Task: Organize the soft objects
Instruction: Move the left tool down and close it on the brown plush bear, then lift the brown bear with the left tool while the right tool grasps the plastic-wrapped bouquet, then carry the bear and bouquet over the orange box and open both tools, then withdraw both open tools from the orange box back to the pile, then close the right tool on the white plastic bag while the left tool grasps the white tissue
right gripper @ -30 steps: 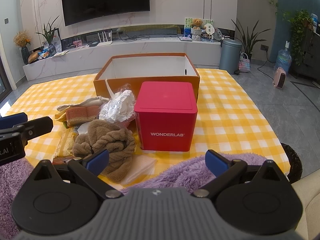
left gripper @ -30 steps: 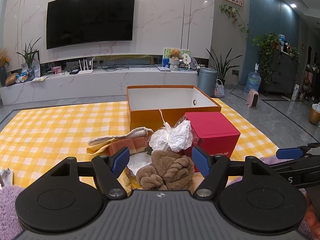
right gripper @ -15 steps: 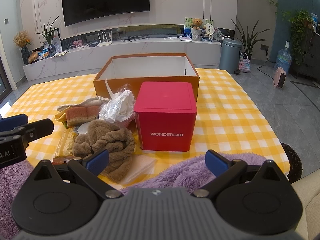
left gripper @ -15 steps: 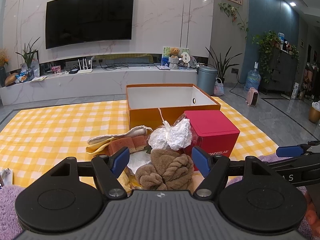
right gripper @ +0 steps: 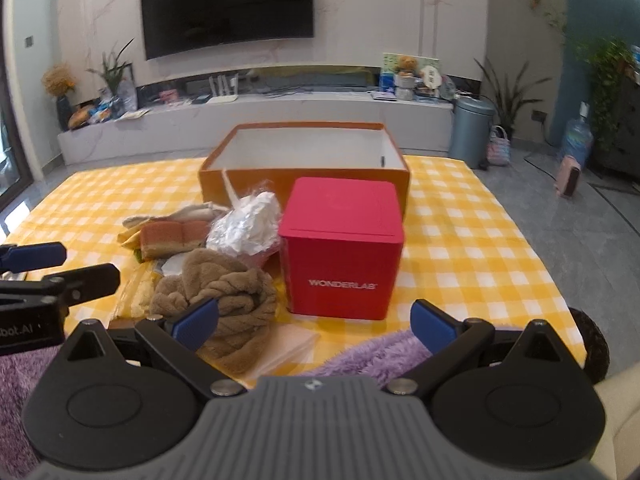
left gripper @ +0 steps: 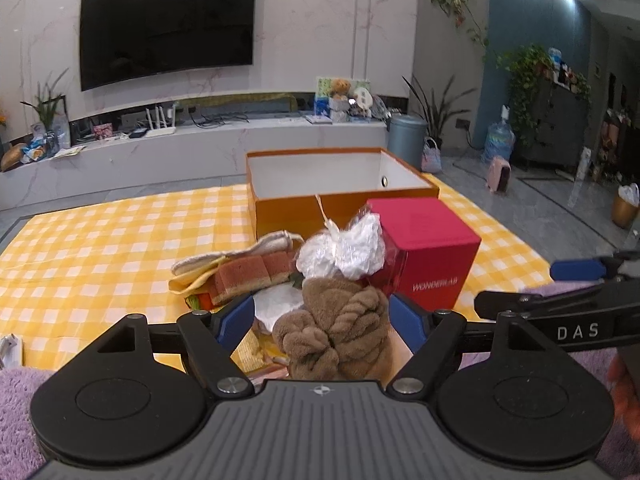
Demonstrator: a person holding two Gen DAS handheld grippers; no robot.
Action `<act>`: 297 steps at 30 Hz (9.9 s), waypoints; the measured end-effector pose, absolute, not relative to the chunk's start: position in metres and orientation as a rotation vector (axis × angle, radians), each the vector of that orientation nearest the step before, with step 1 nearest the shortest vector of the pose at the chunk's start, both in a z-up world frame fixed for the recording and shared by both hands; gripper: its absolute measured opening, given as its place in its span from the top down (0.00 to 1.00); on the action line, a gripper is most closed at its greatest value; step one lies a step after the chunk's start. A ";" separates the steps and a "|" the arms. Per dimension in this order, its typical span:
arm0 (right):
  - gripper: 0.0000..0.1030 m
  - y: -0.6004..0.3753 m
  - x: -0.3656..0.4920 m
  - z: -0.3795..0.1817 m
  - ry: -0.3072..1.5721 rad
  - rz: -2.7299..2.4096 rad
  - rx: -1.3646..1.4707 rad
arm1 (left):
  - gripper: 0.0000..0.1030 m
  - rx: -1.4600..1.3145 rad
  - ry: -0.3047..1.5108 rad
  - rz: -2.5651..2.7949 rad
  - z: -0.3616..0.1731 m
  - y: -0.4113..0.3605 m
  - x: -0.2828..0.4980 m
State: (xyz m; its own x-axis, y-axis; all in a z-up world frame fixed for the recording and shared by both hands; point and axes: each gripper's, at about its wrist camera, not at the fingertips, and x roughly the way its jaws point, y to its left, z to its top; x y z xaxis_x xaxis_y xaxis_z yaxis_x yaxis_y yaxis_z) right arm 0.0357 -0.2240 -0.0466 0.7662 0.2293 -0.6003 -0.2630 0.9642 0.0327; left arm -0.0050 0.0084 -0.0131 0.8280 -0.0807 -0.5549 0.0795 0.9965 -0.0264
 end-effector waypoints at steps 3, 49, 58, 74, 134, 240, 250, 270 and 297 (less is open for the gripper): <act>0.03 -0.215 0.041 -0.052 0.659 0.300 -0.082 | 0.14 -0.026 0.636 -0.102 -0.019 0.016 0.000; 0.61 -0.170 0.139 -0.133 0.899 0.438 -0.131 | 0.20 0.105 0.945 -0.320 -0.102 0.016 0.094; 0.61 -0.171 0.138 -0.135 0.895 0.426 -0.135 | 0.38 0.109 0.927 -0.342 -0.112 0.009 0.095; 0.58 -0.177 0.103 -0.098 0.832 0.443 -0.134 | 0.63 0.076 0.839 -0.303 -0.069 0.008 0.055; 0.60 -0.153 0.117 -0.059 0.710 0.491 -0.353 | 0.64 -0.148 0.701 -0.118 -0.020 0.079 0.049; 0.12 -0.173 0.102 -0.037 0.601 0.352 -0.073 | 0.39 0.090 0.681 -0.098 -0.019 0.035 0.074; 0.12 -0.167 0.082 -0.078 0.691 0.361 -0.033 | 0.39 0.075 0.716 -0.090 -0.050 0.045 0.041; 0.12 -0.121 0.109 -0.138 0.827 0.475 -0.139 | 0.39 -0.092 0.827 -0.109 -0.092 0.073 0.056; 0.80 -0.112 0.121 -0.165 0.867 0.506 -0.233 | 0.39 -0.040 0.877 -0.119 -0.105 0.062 0.059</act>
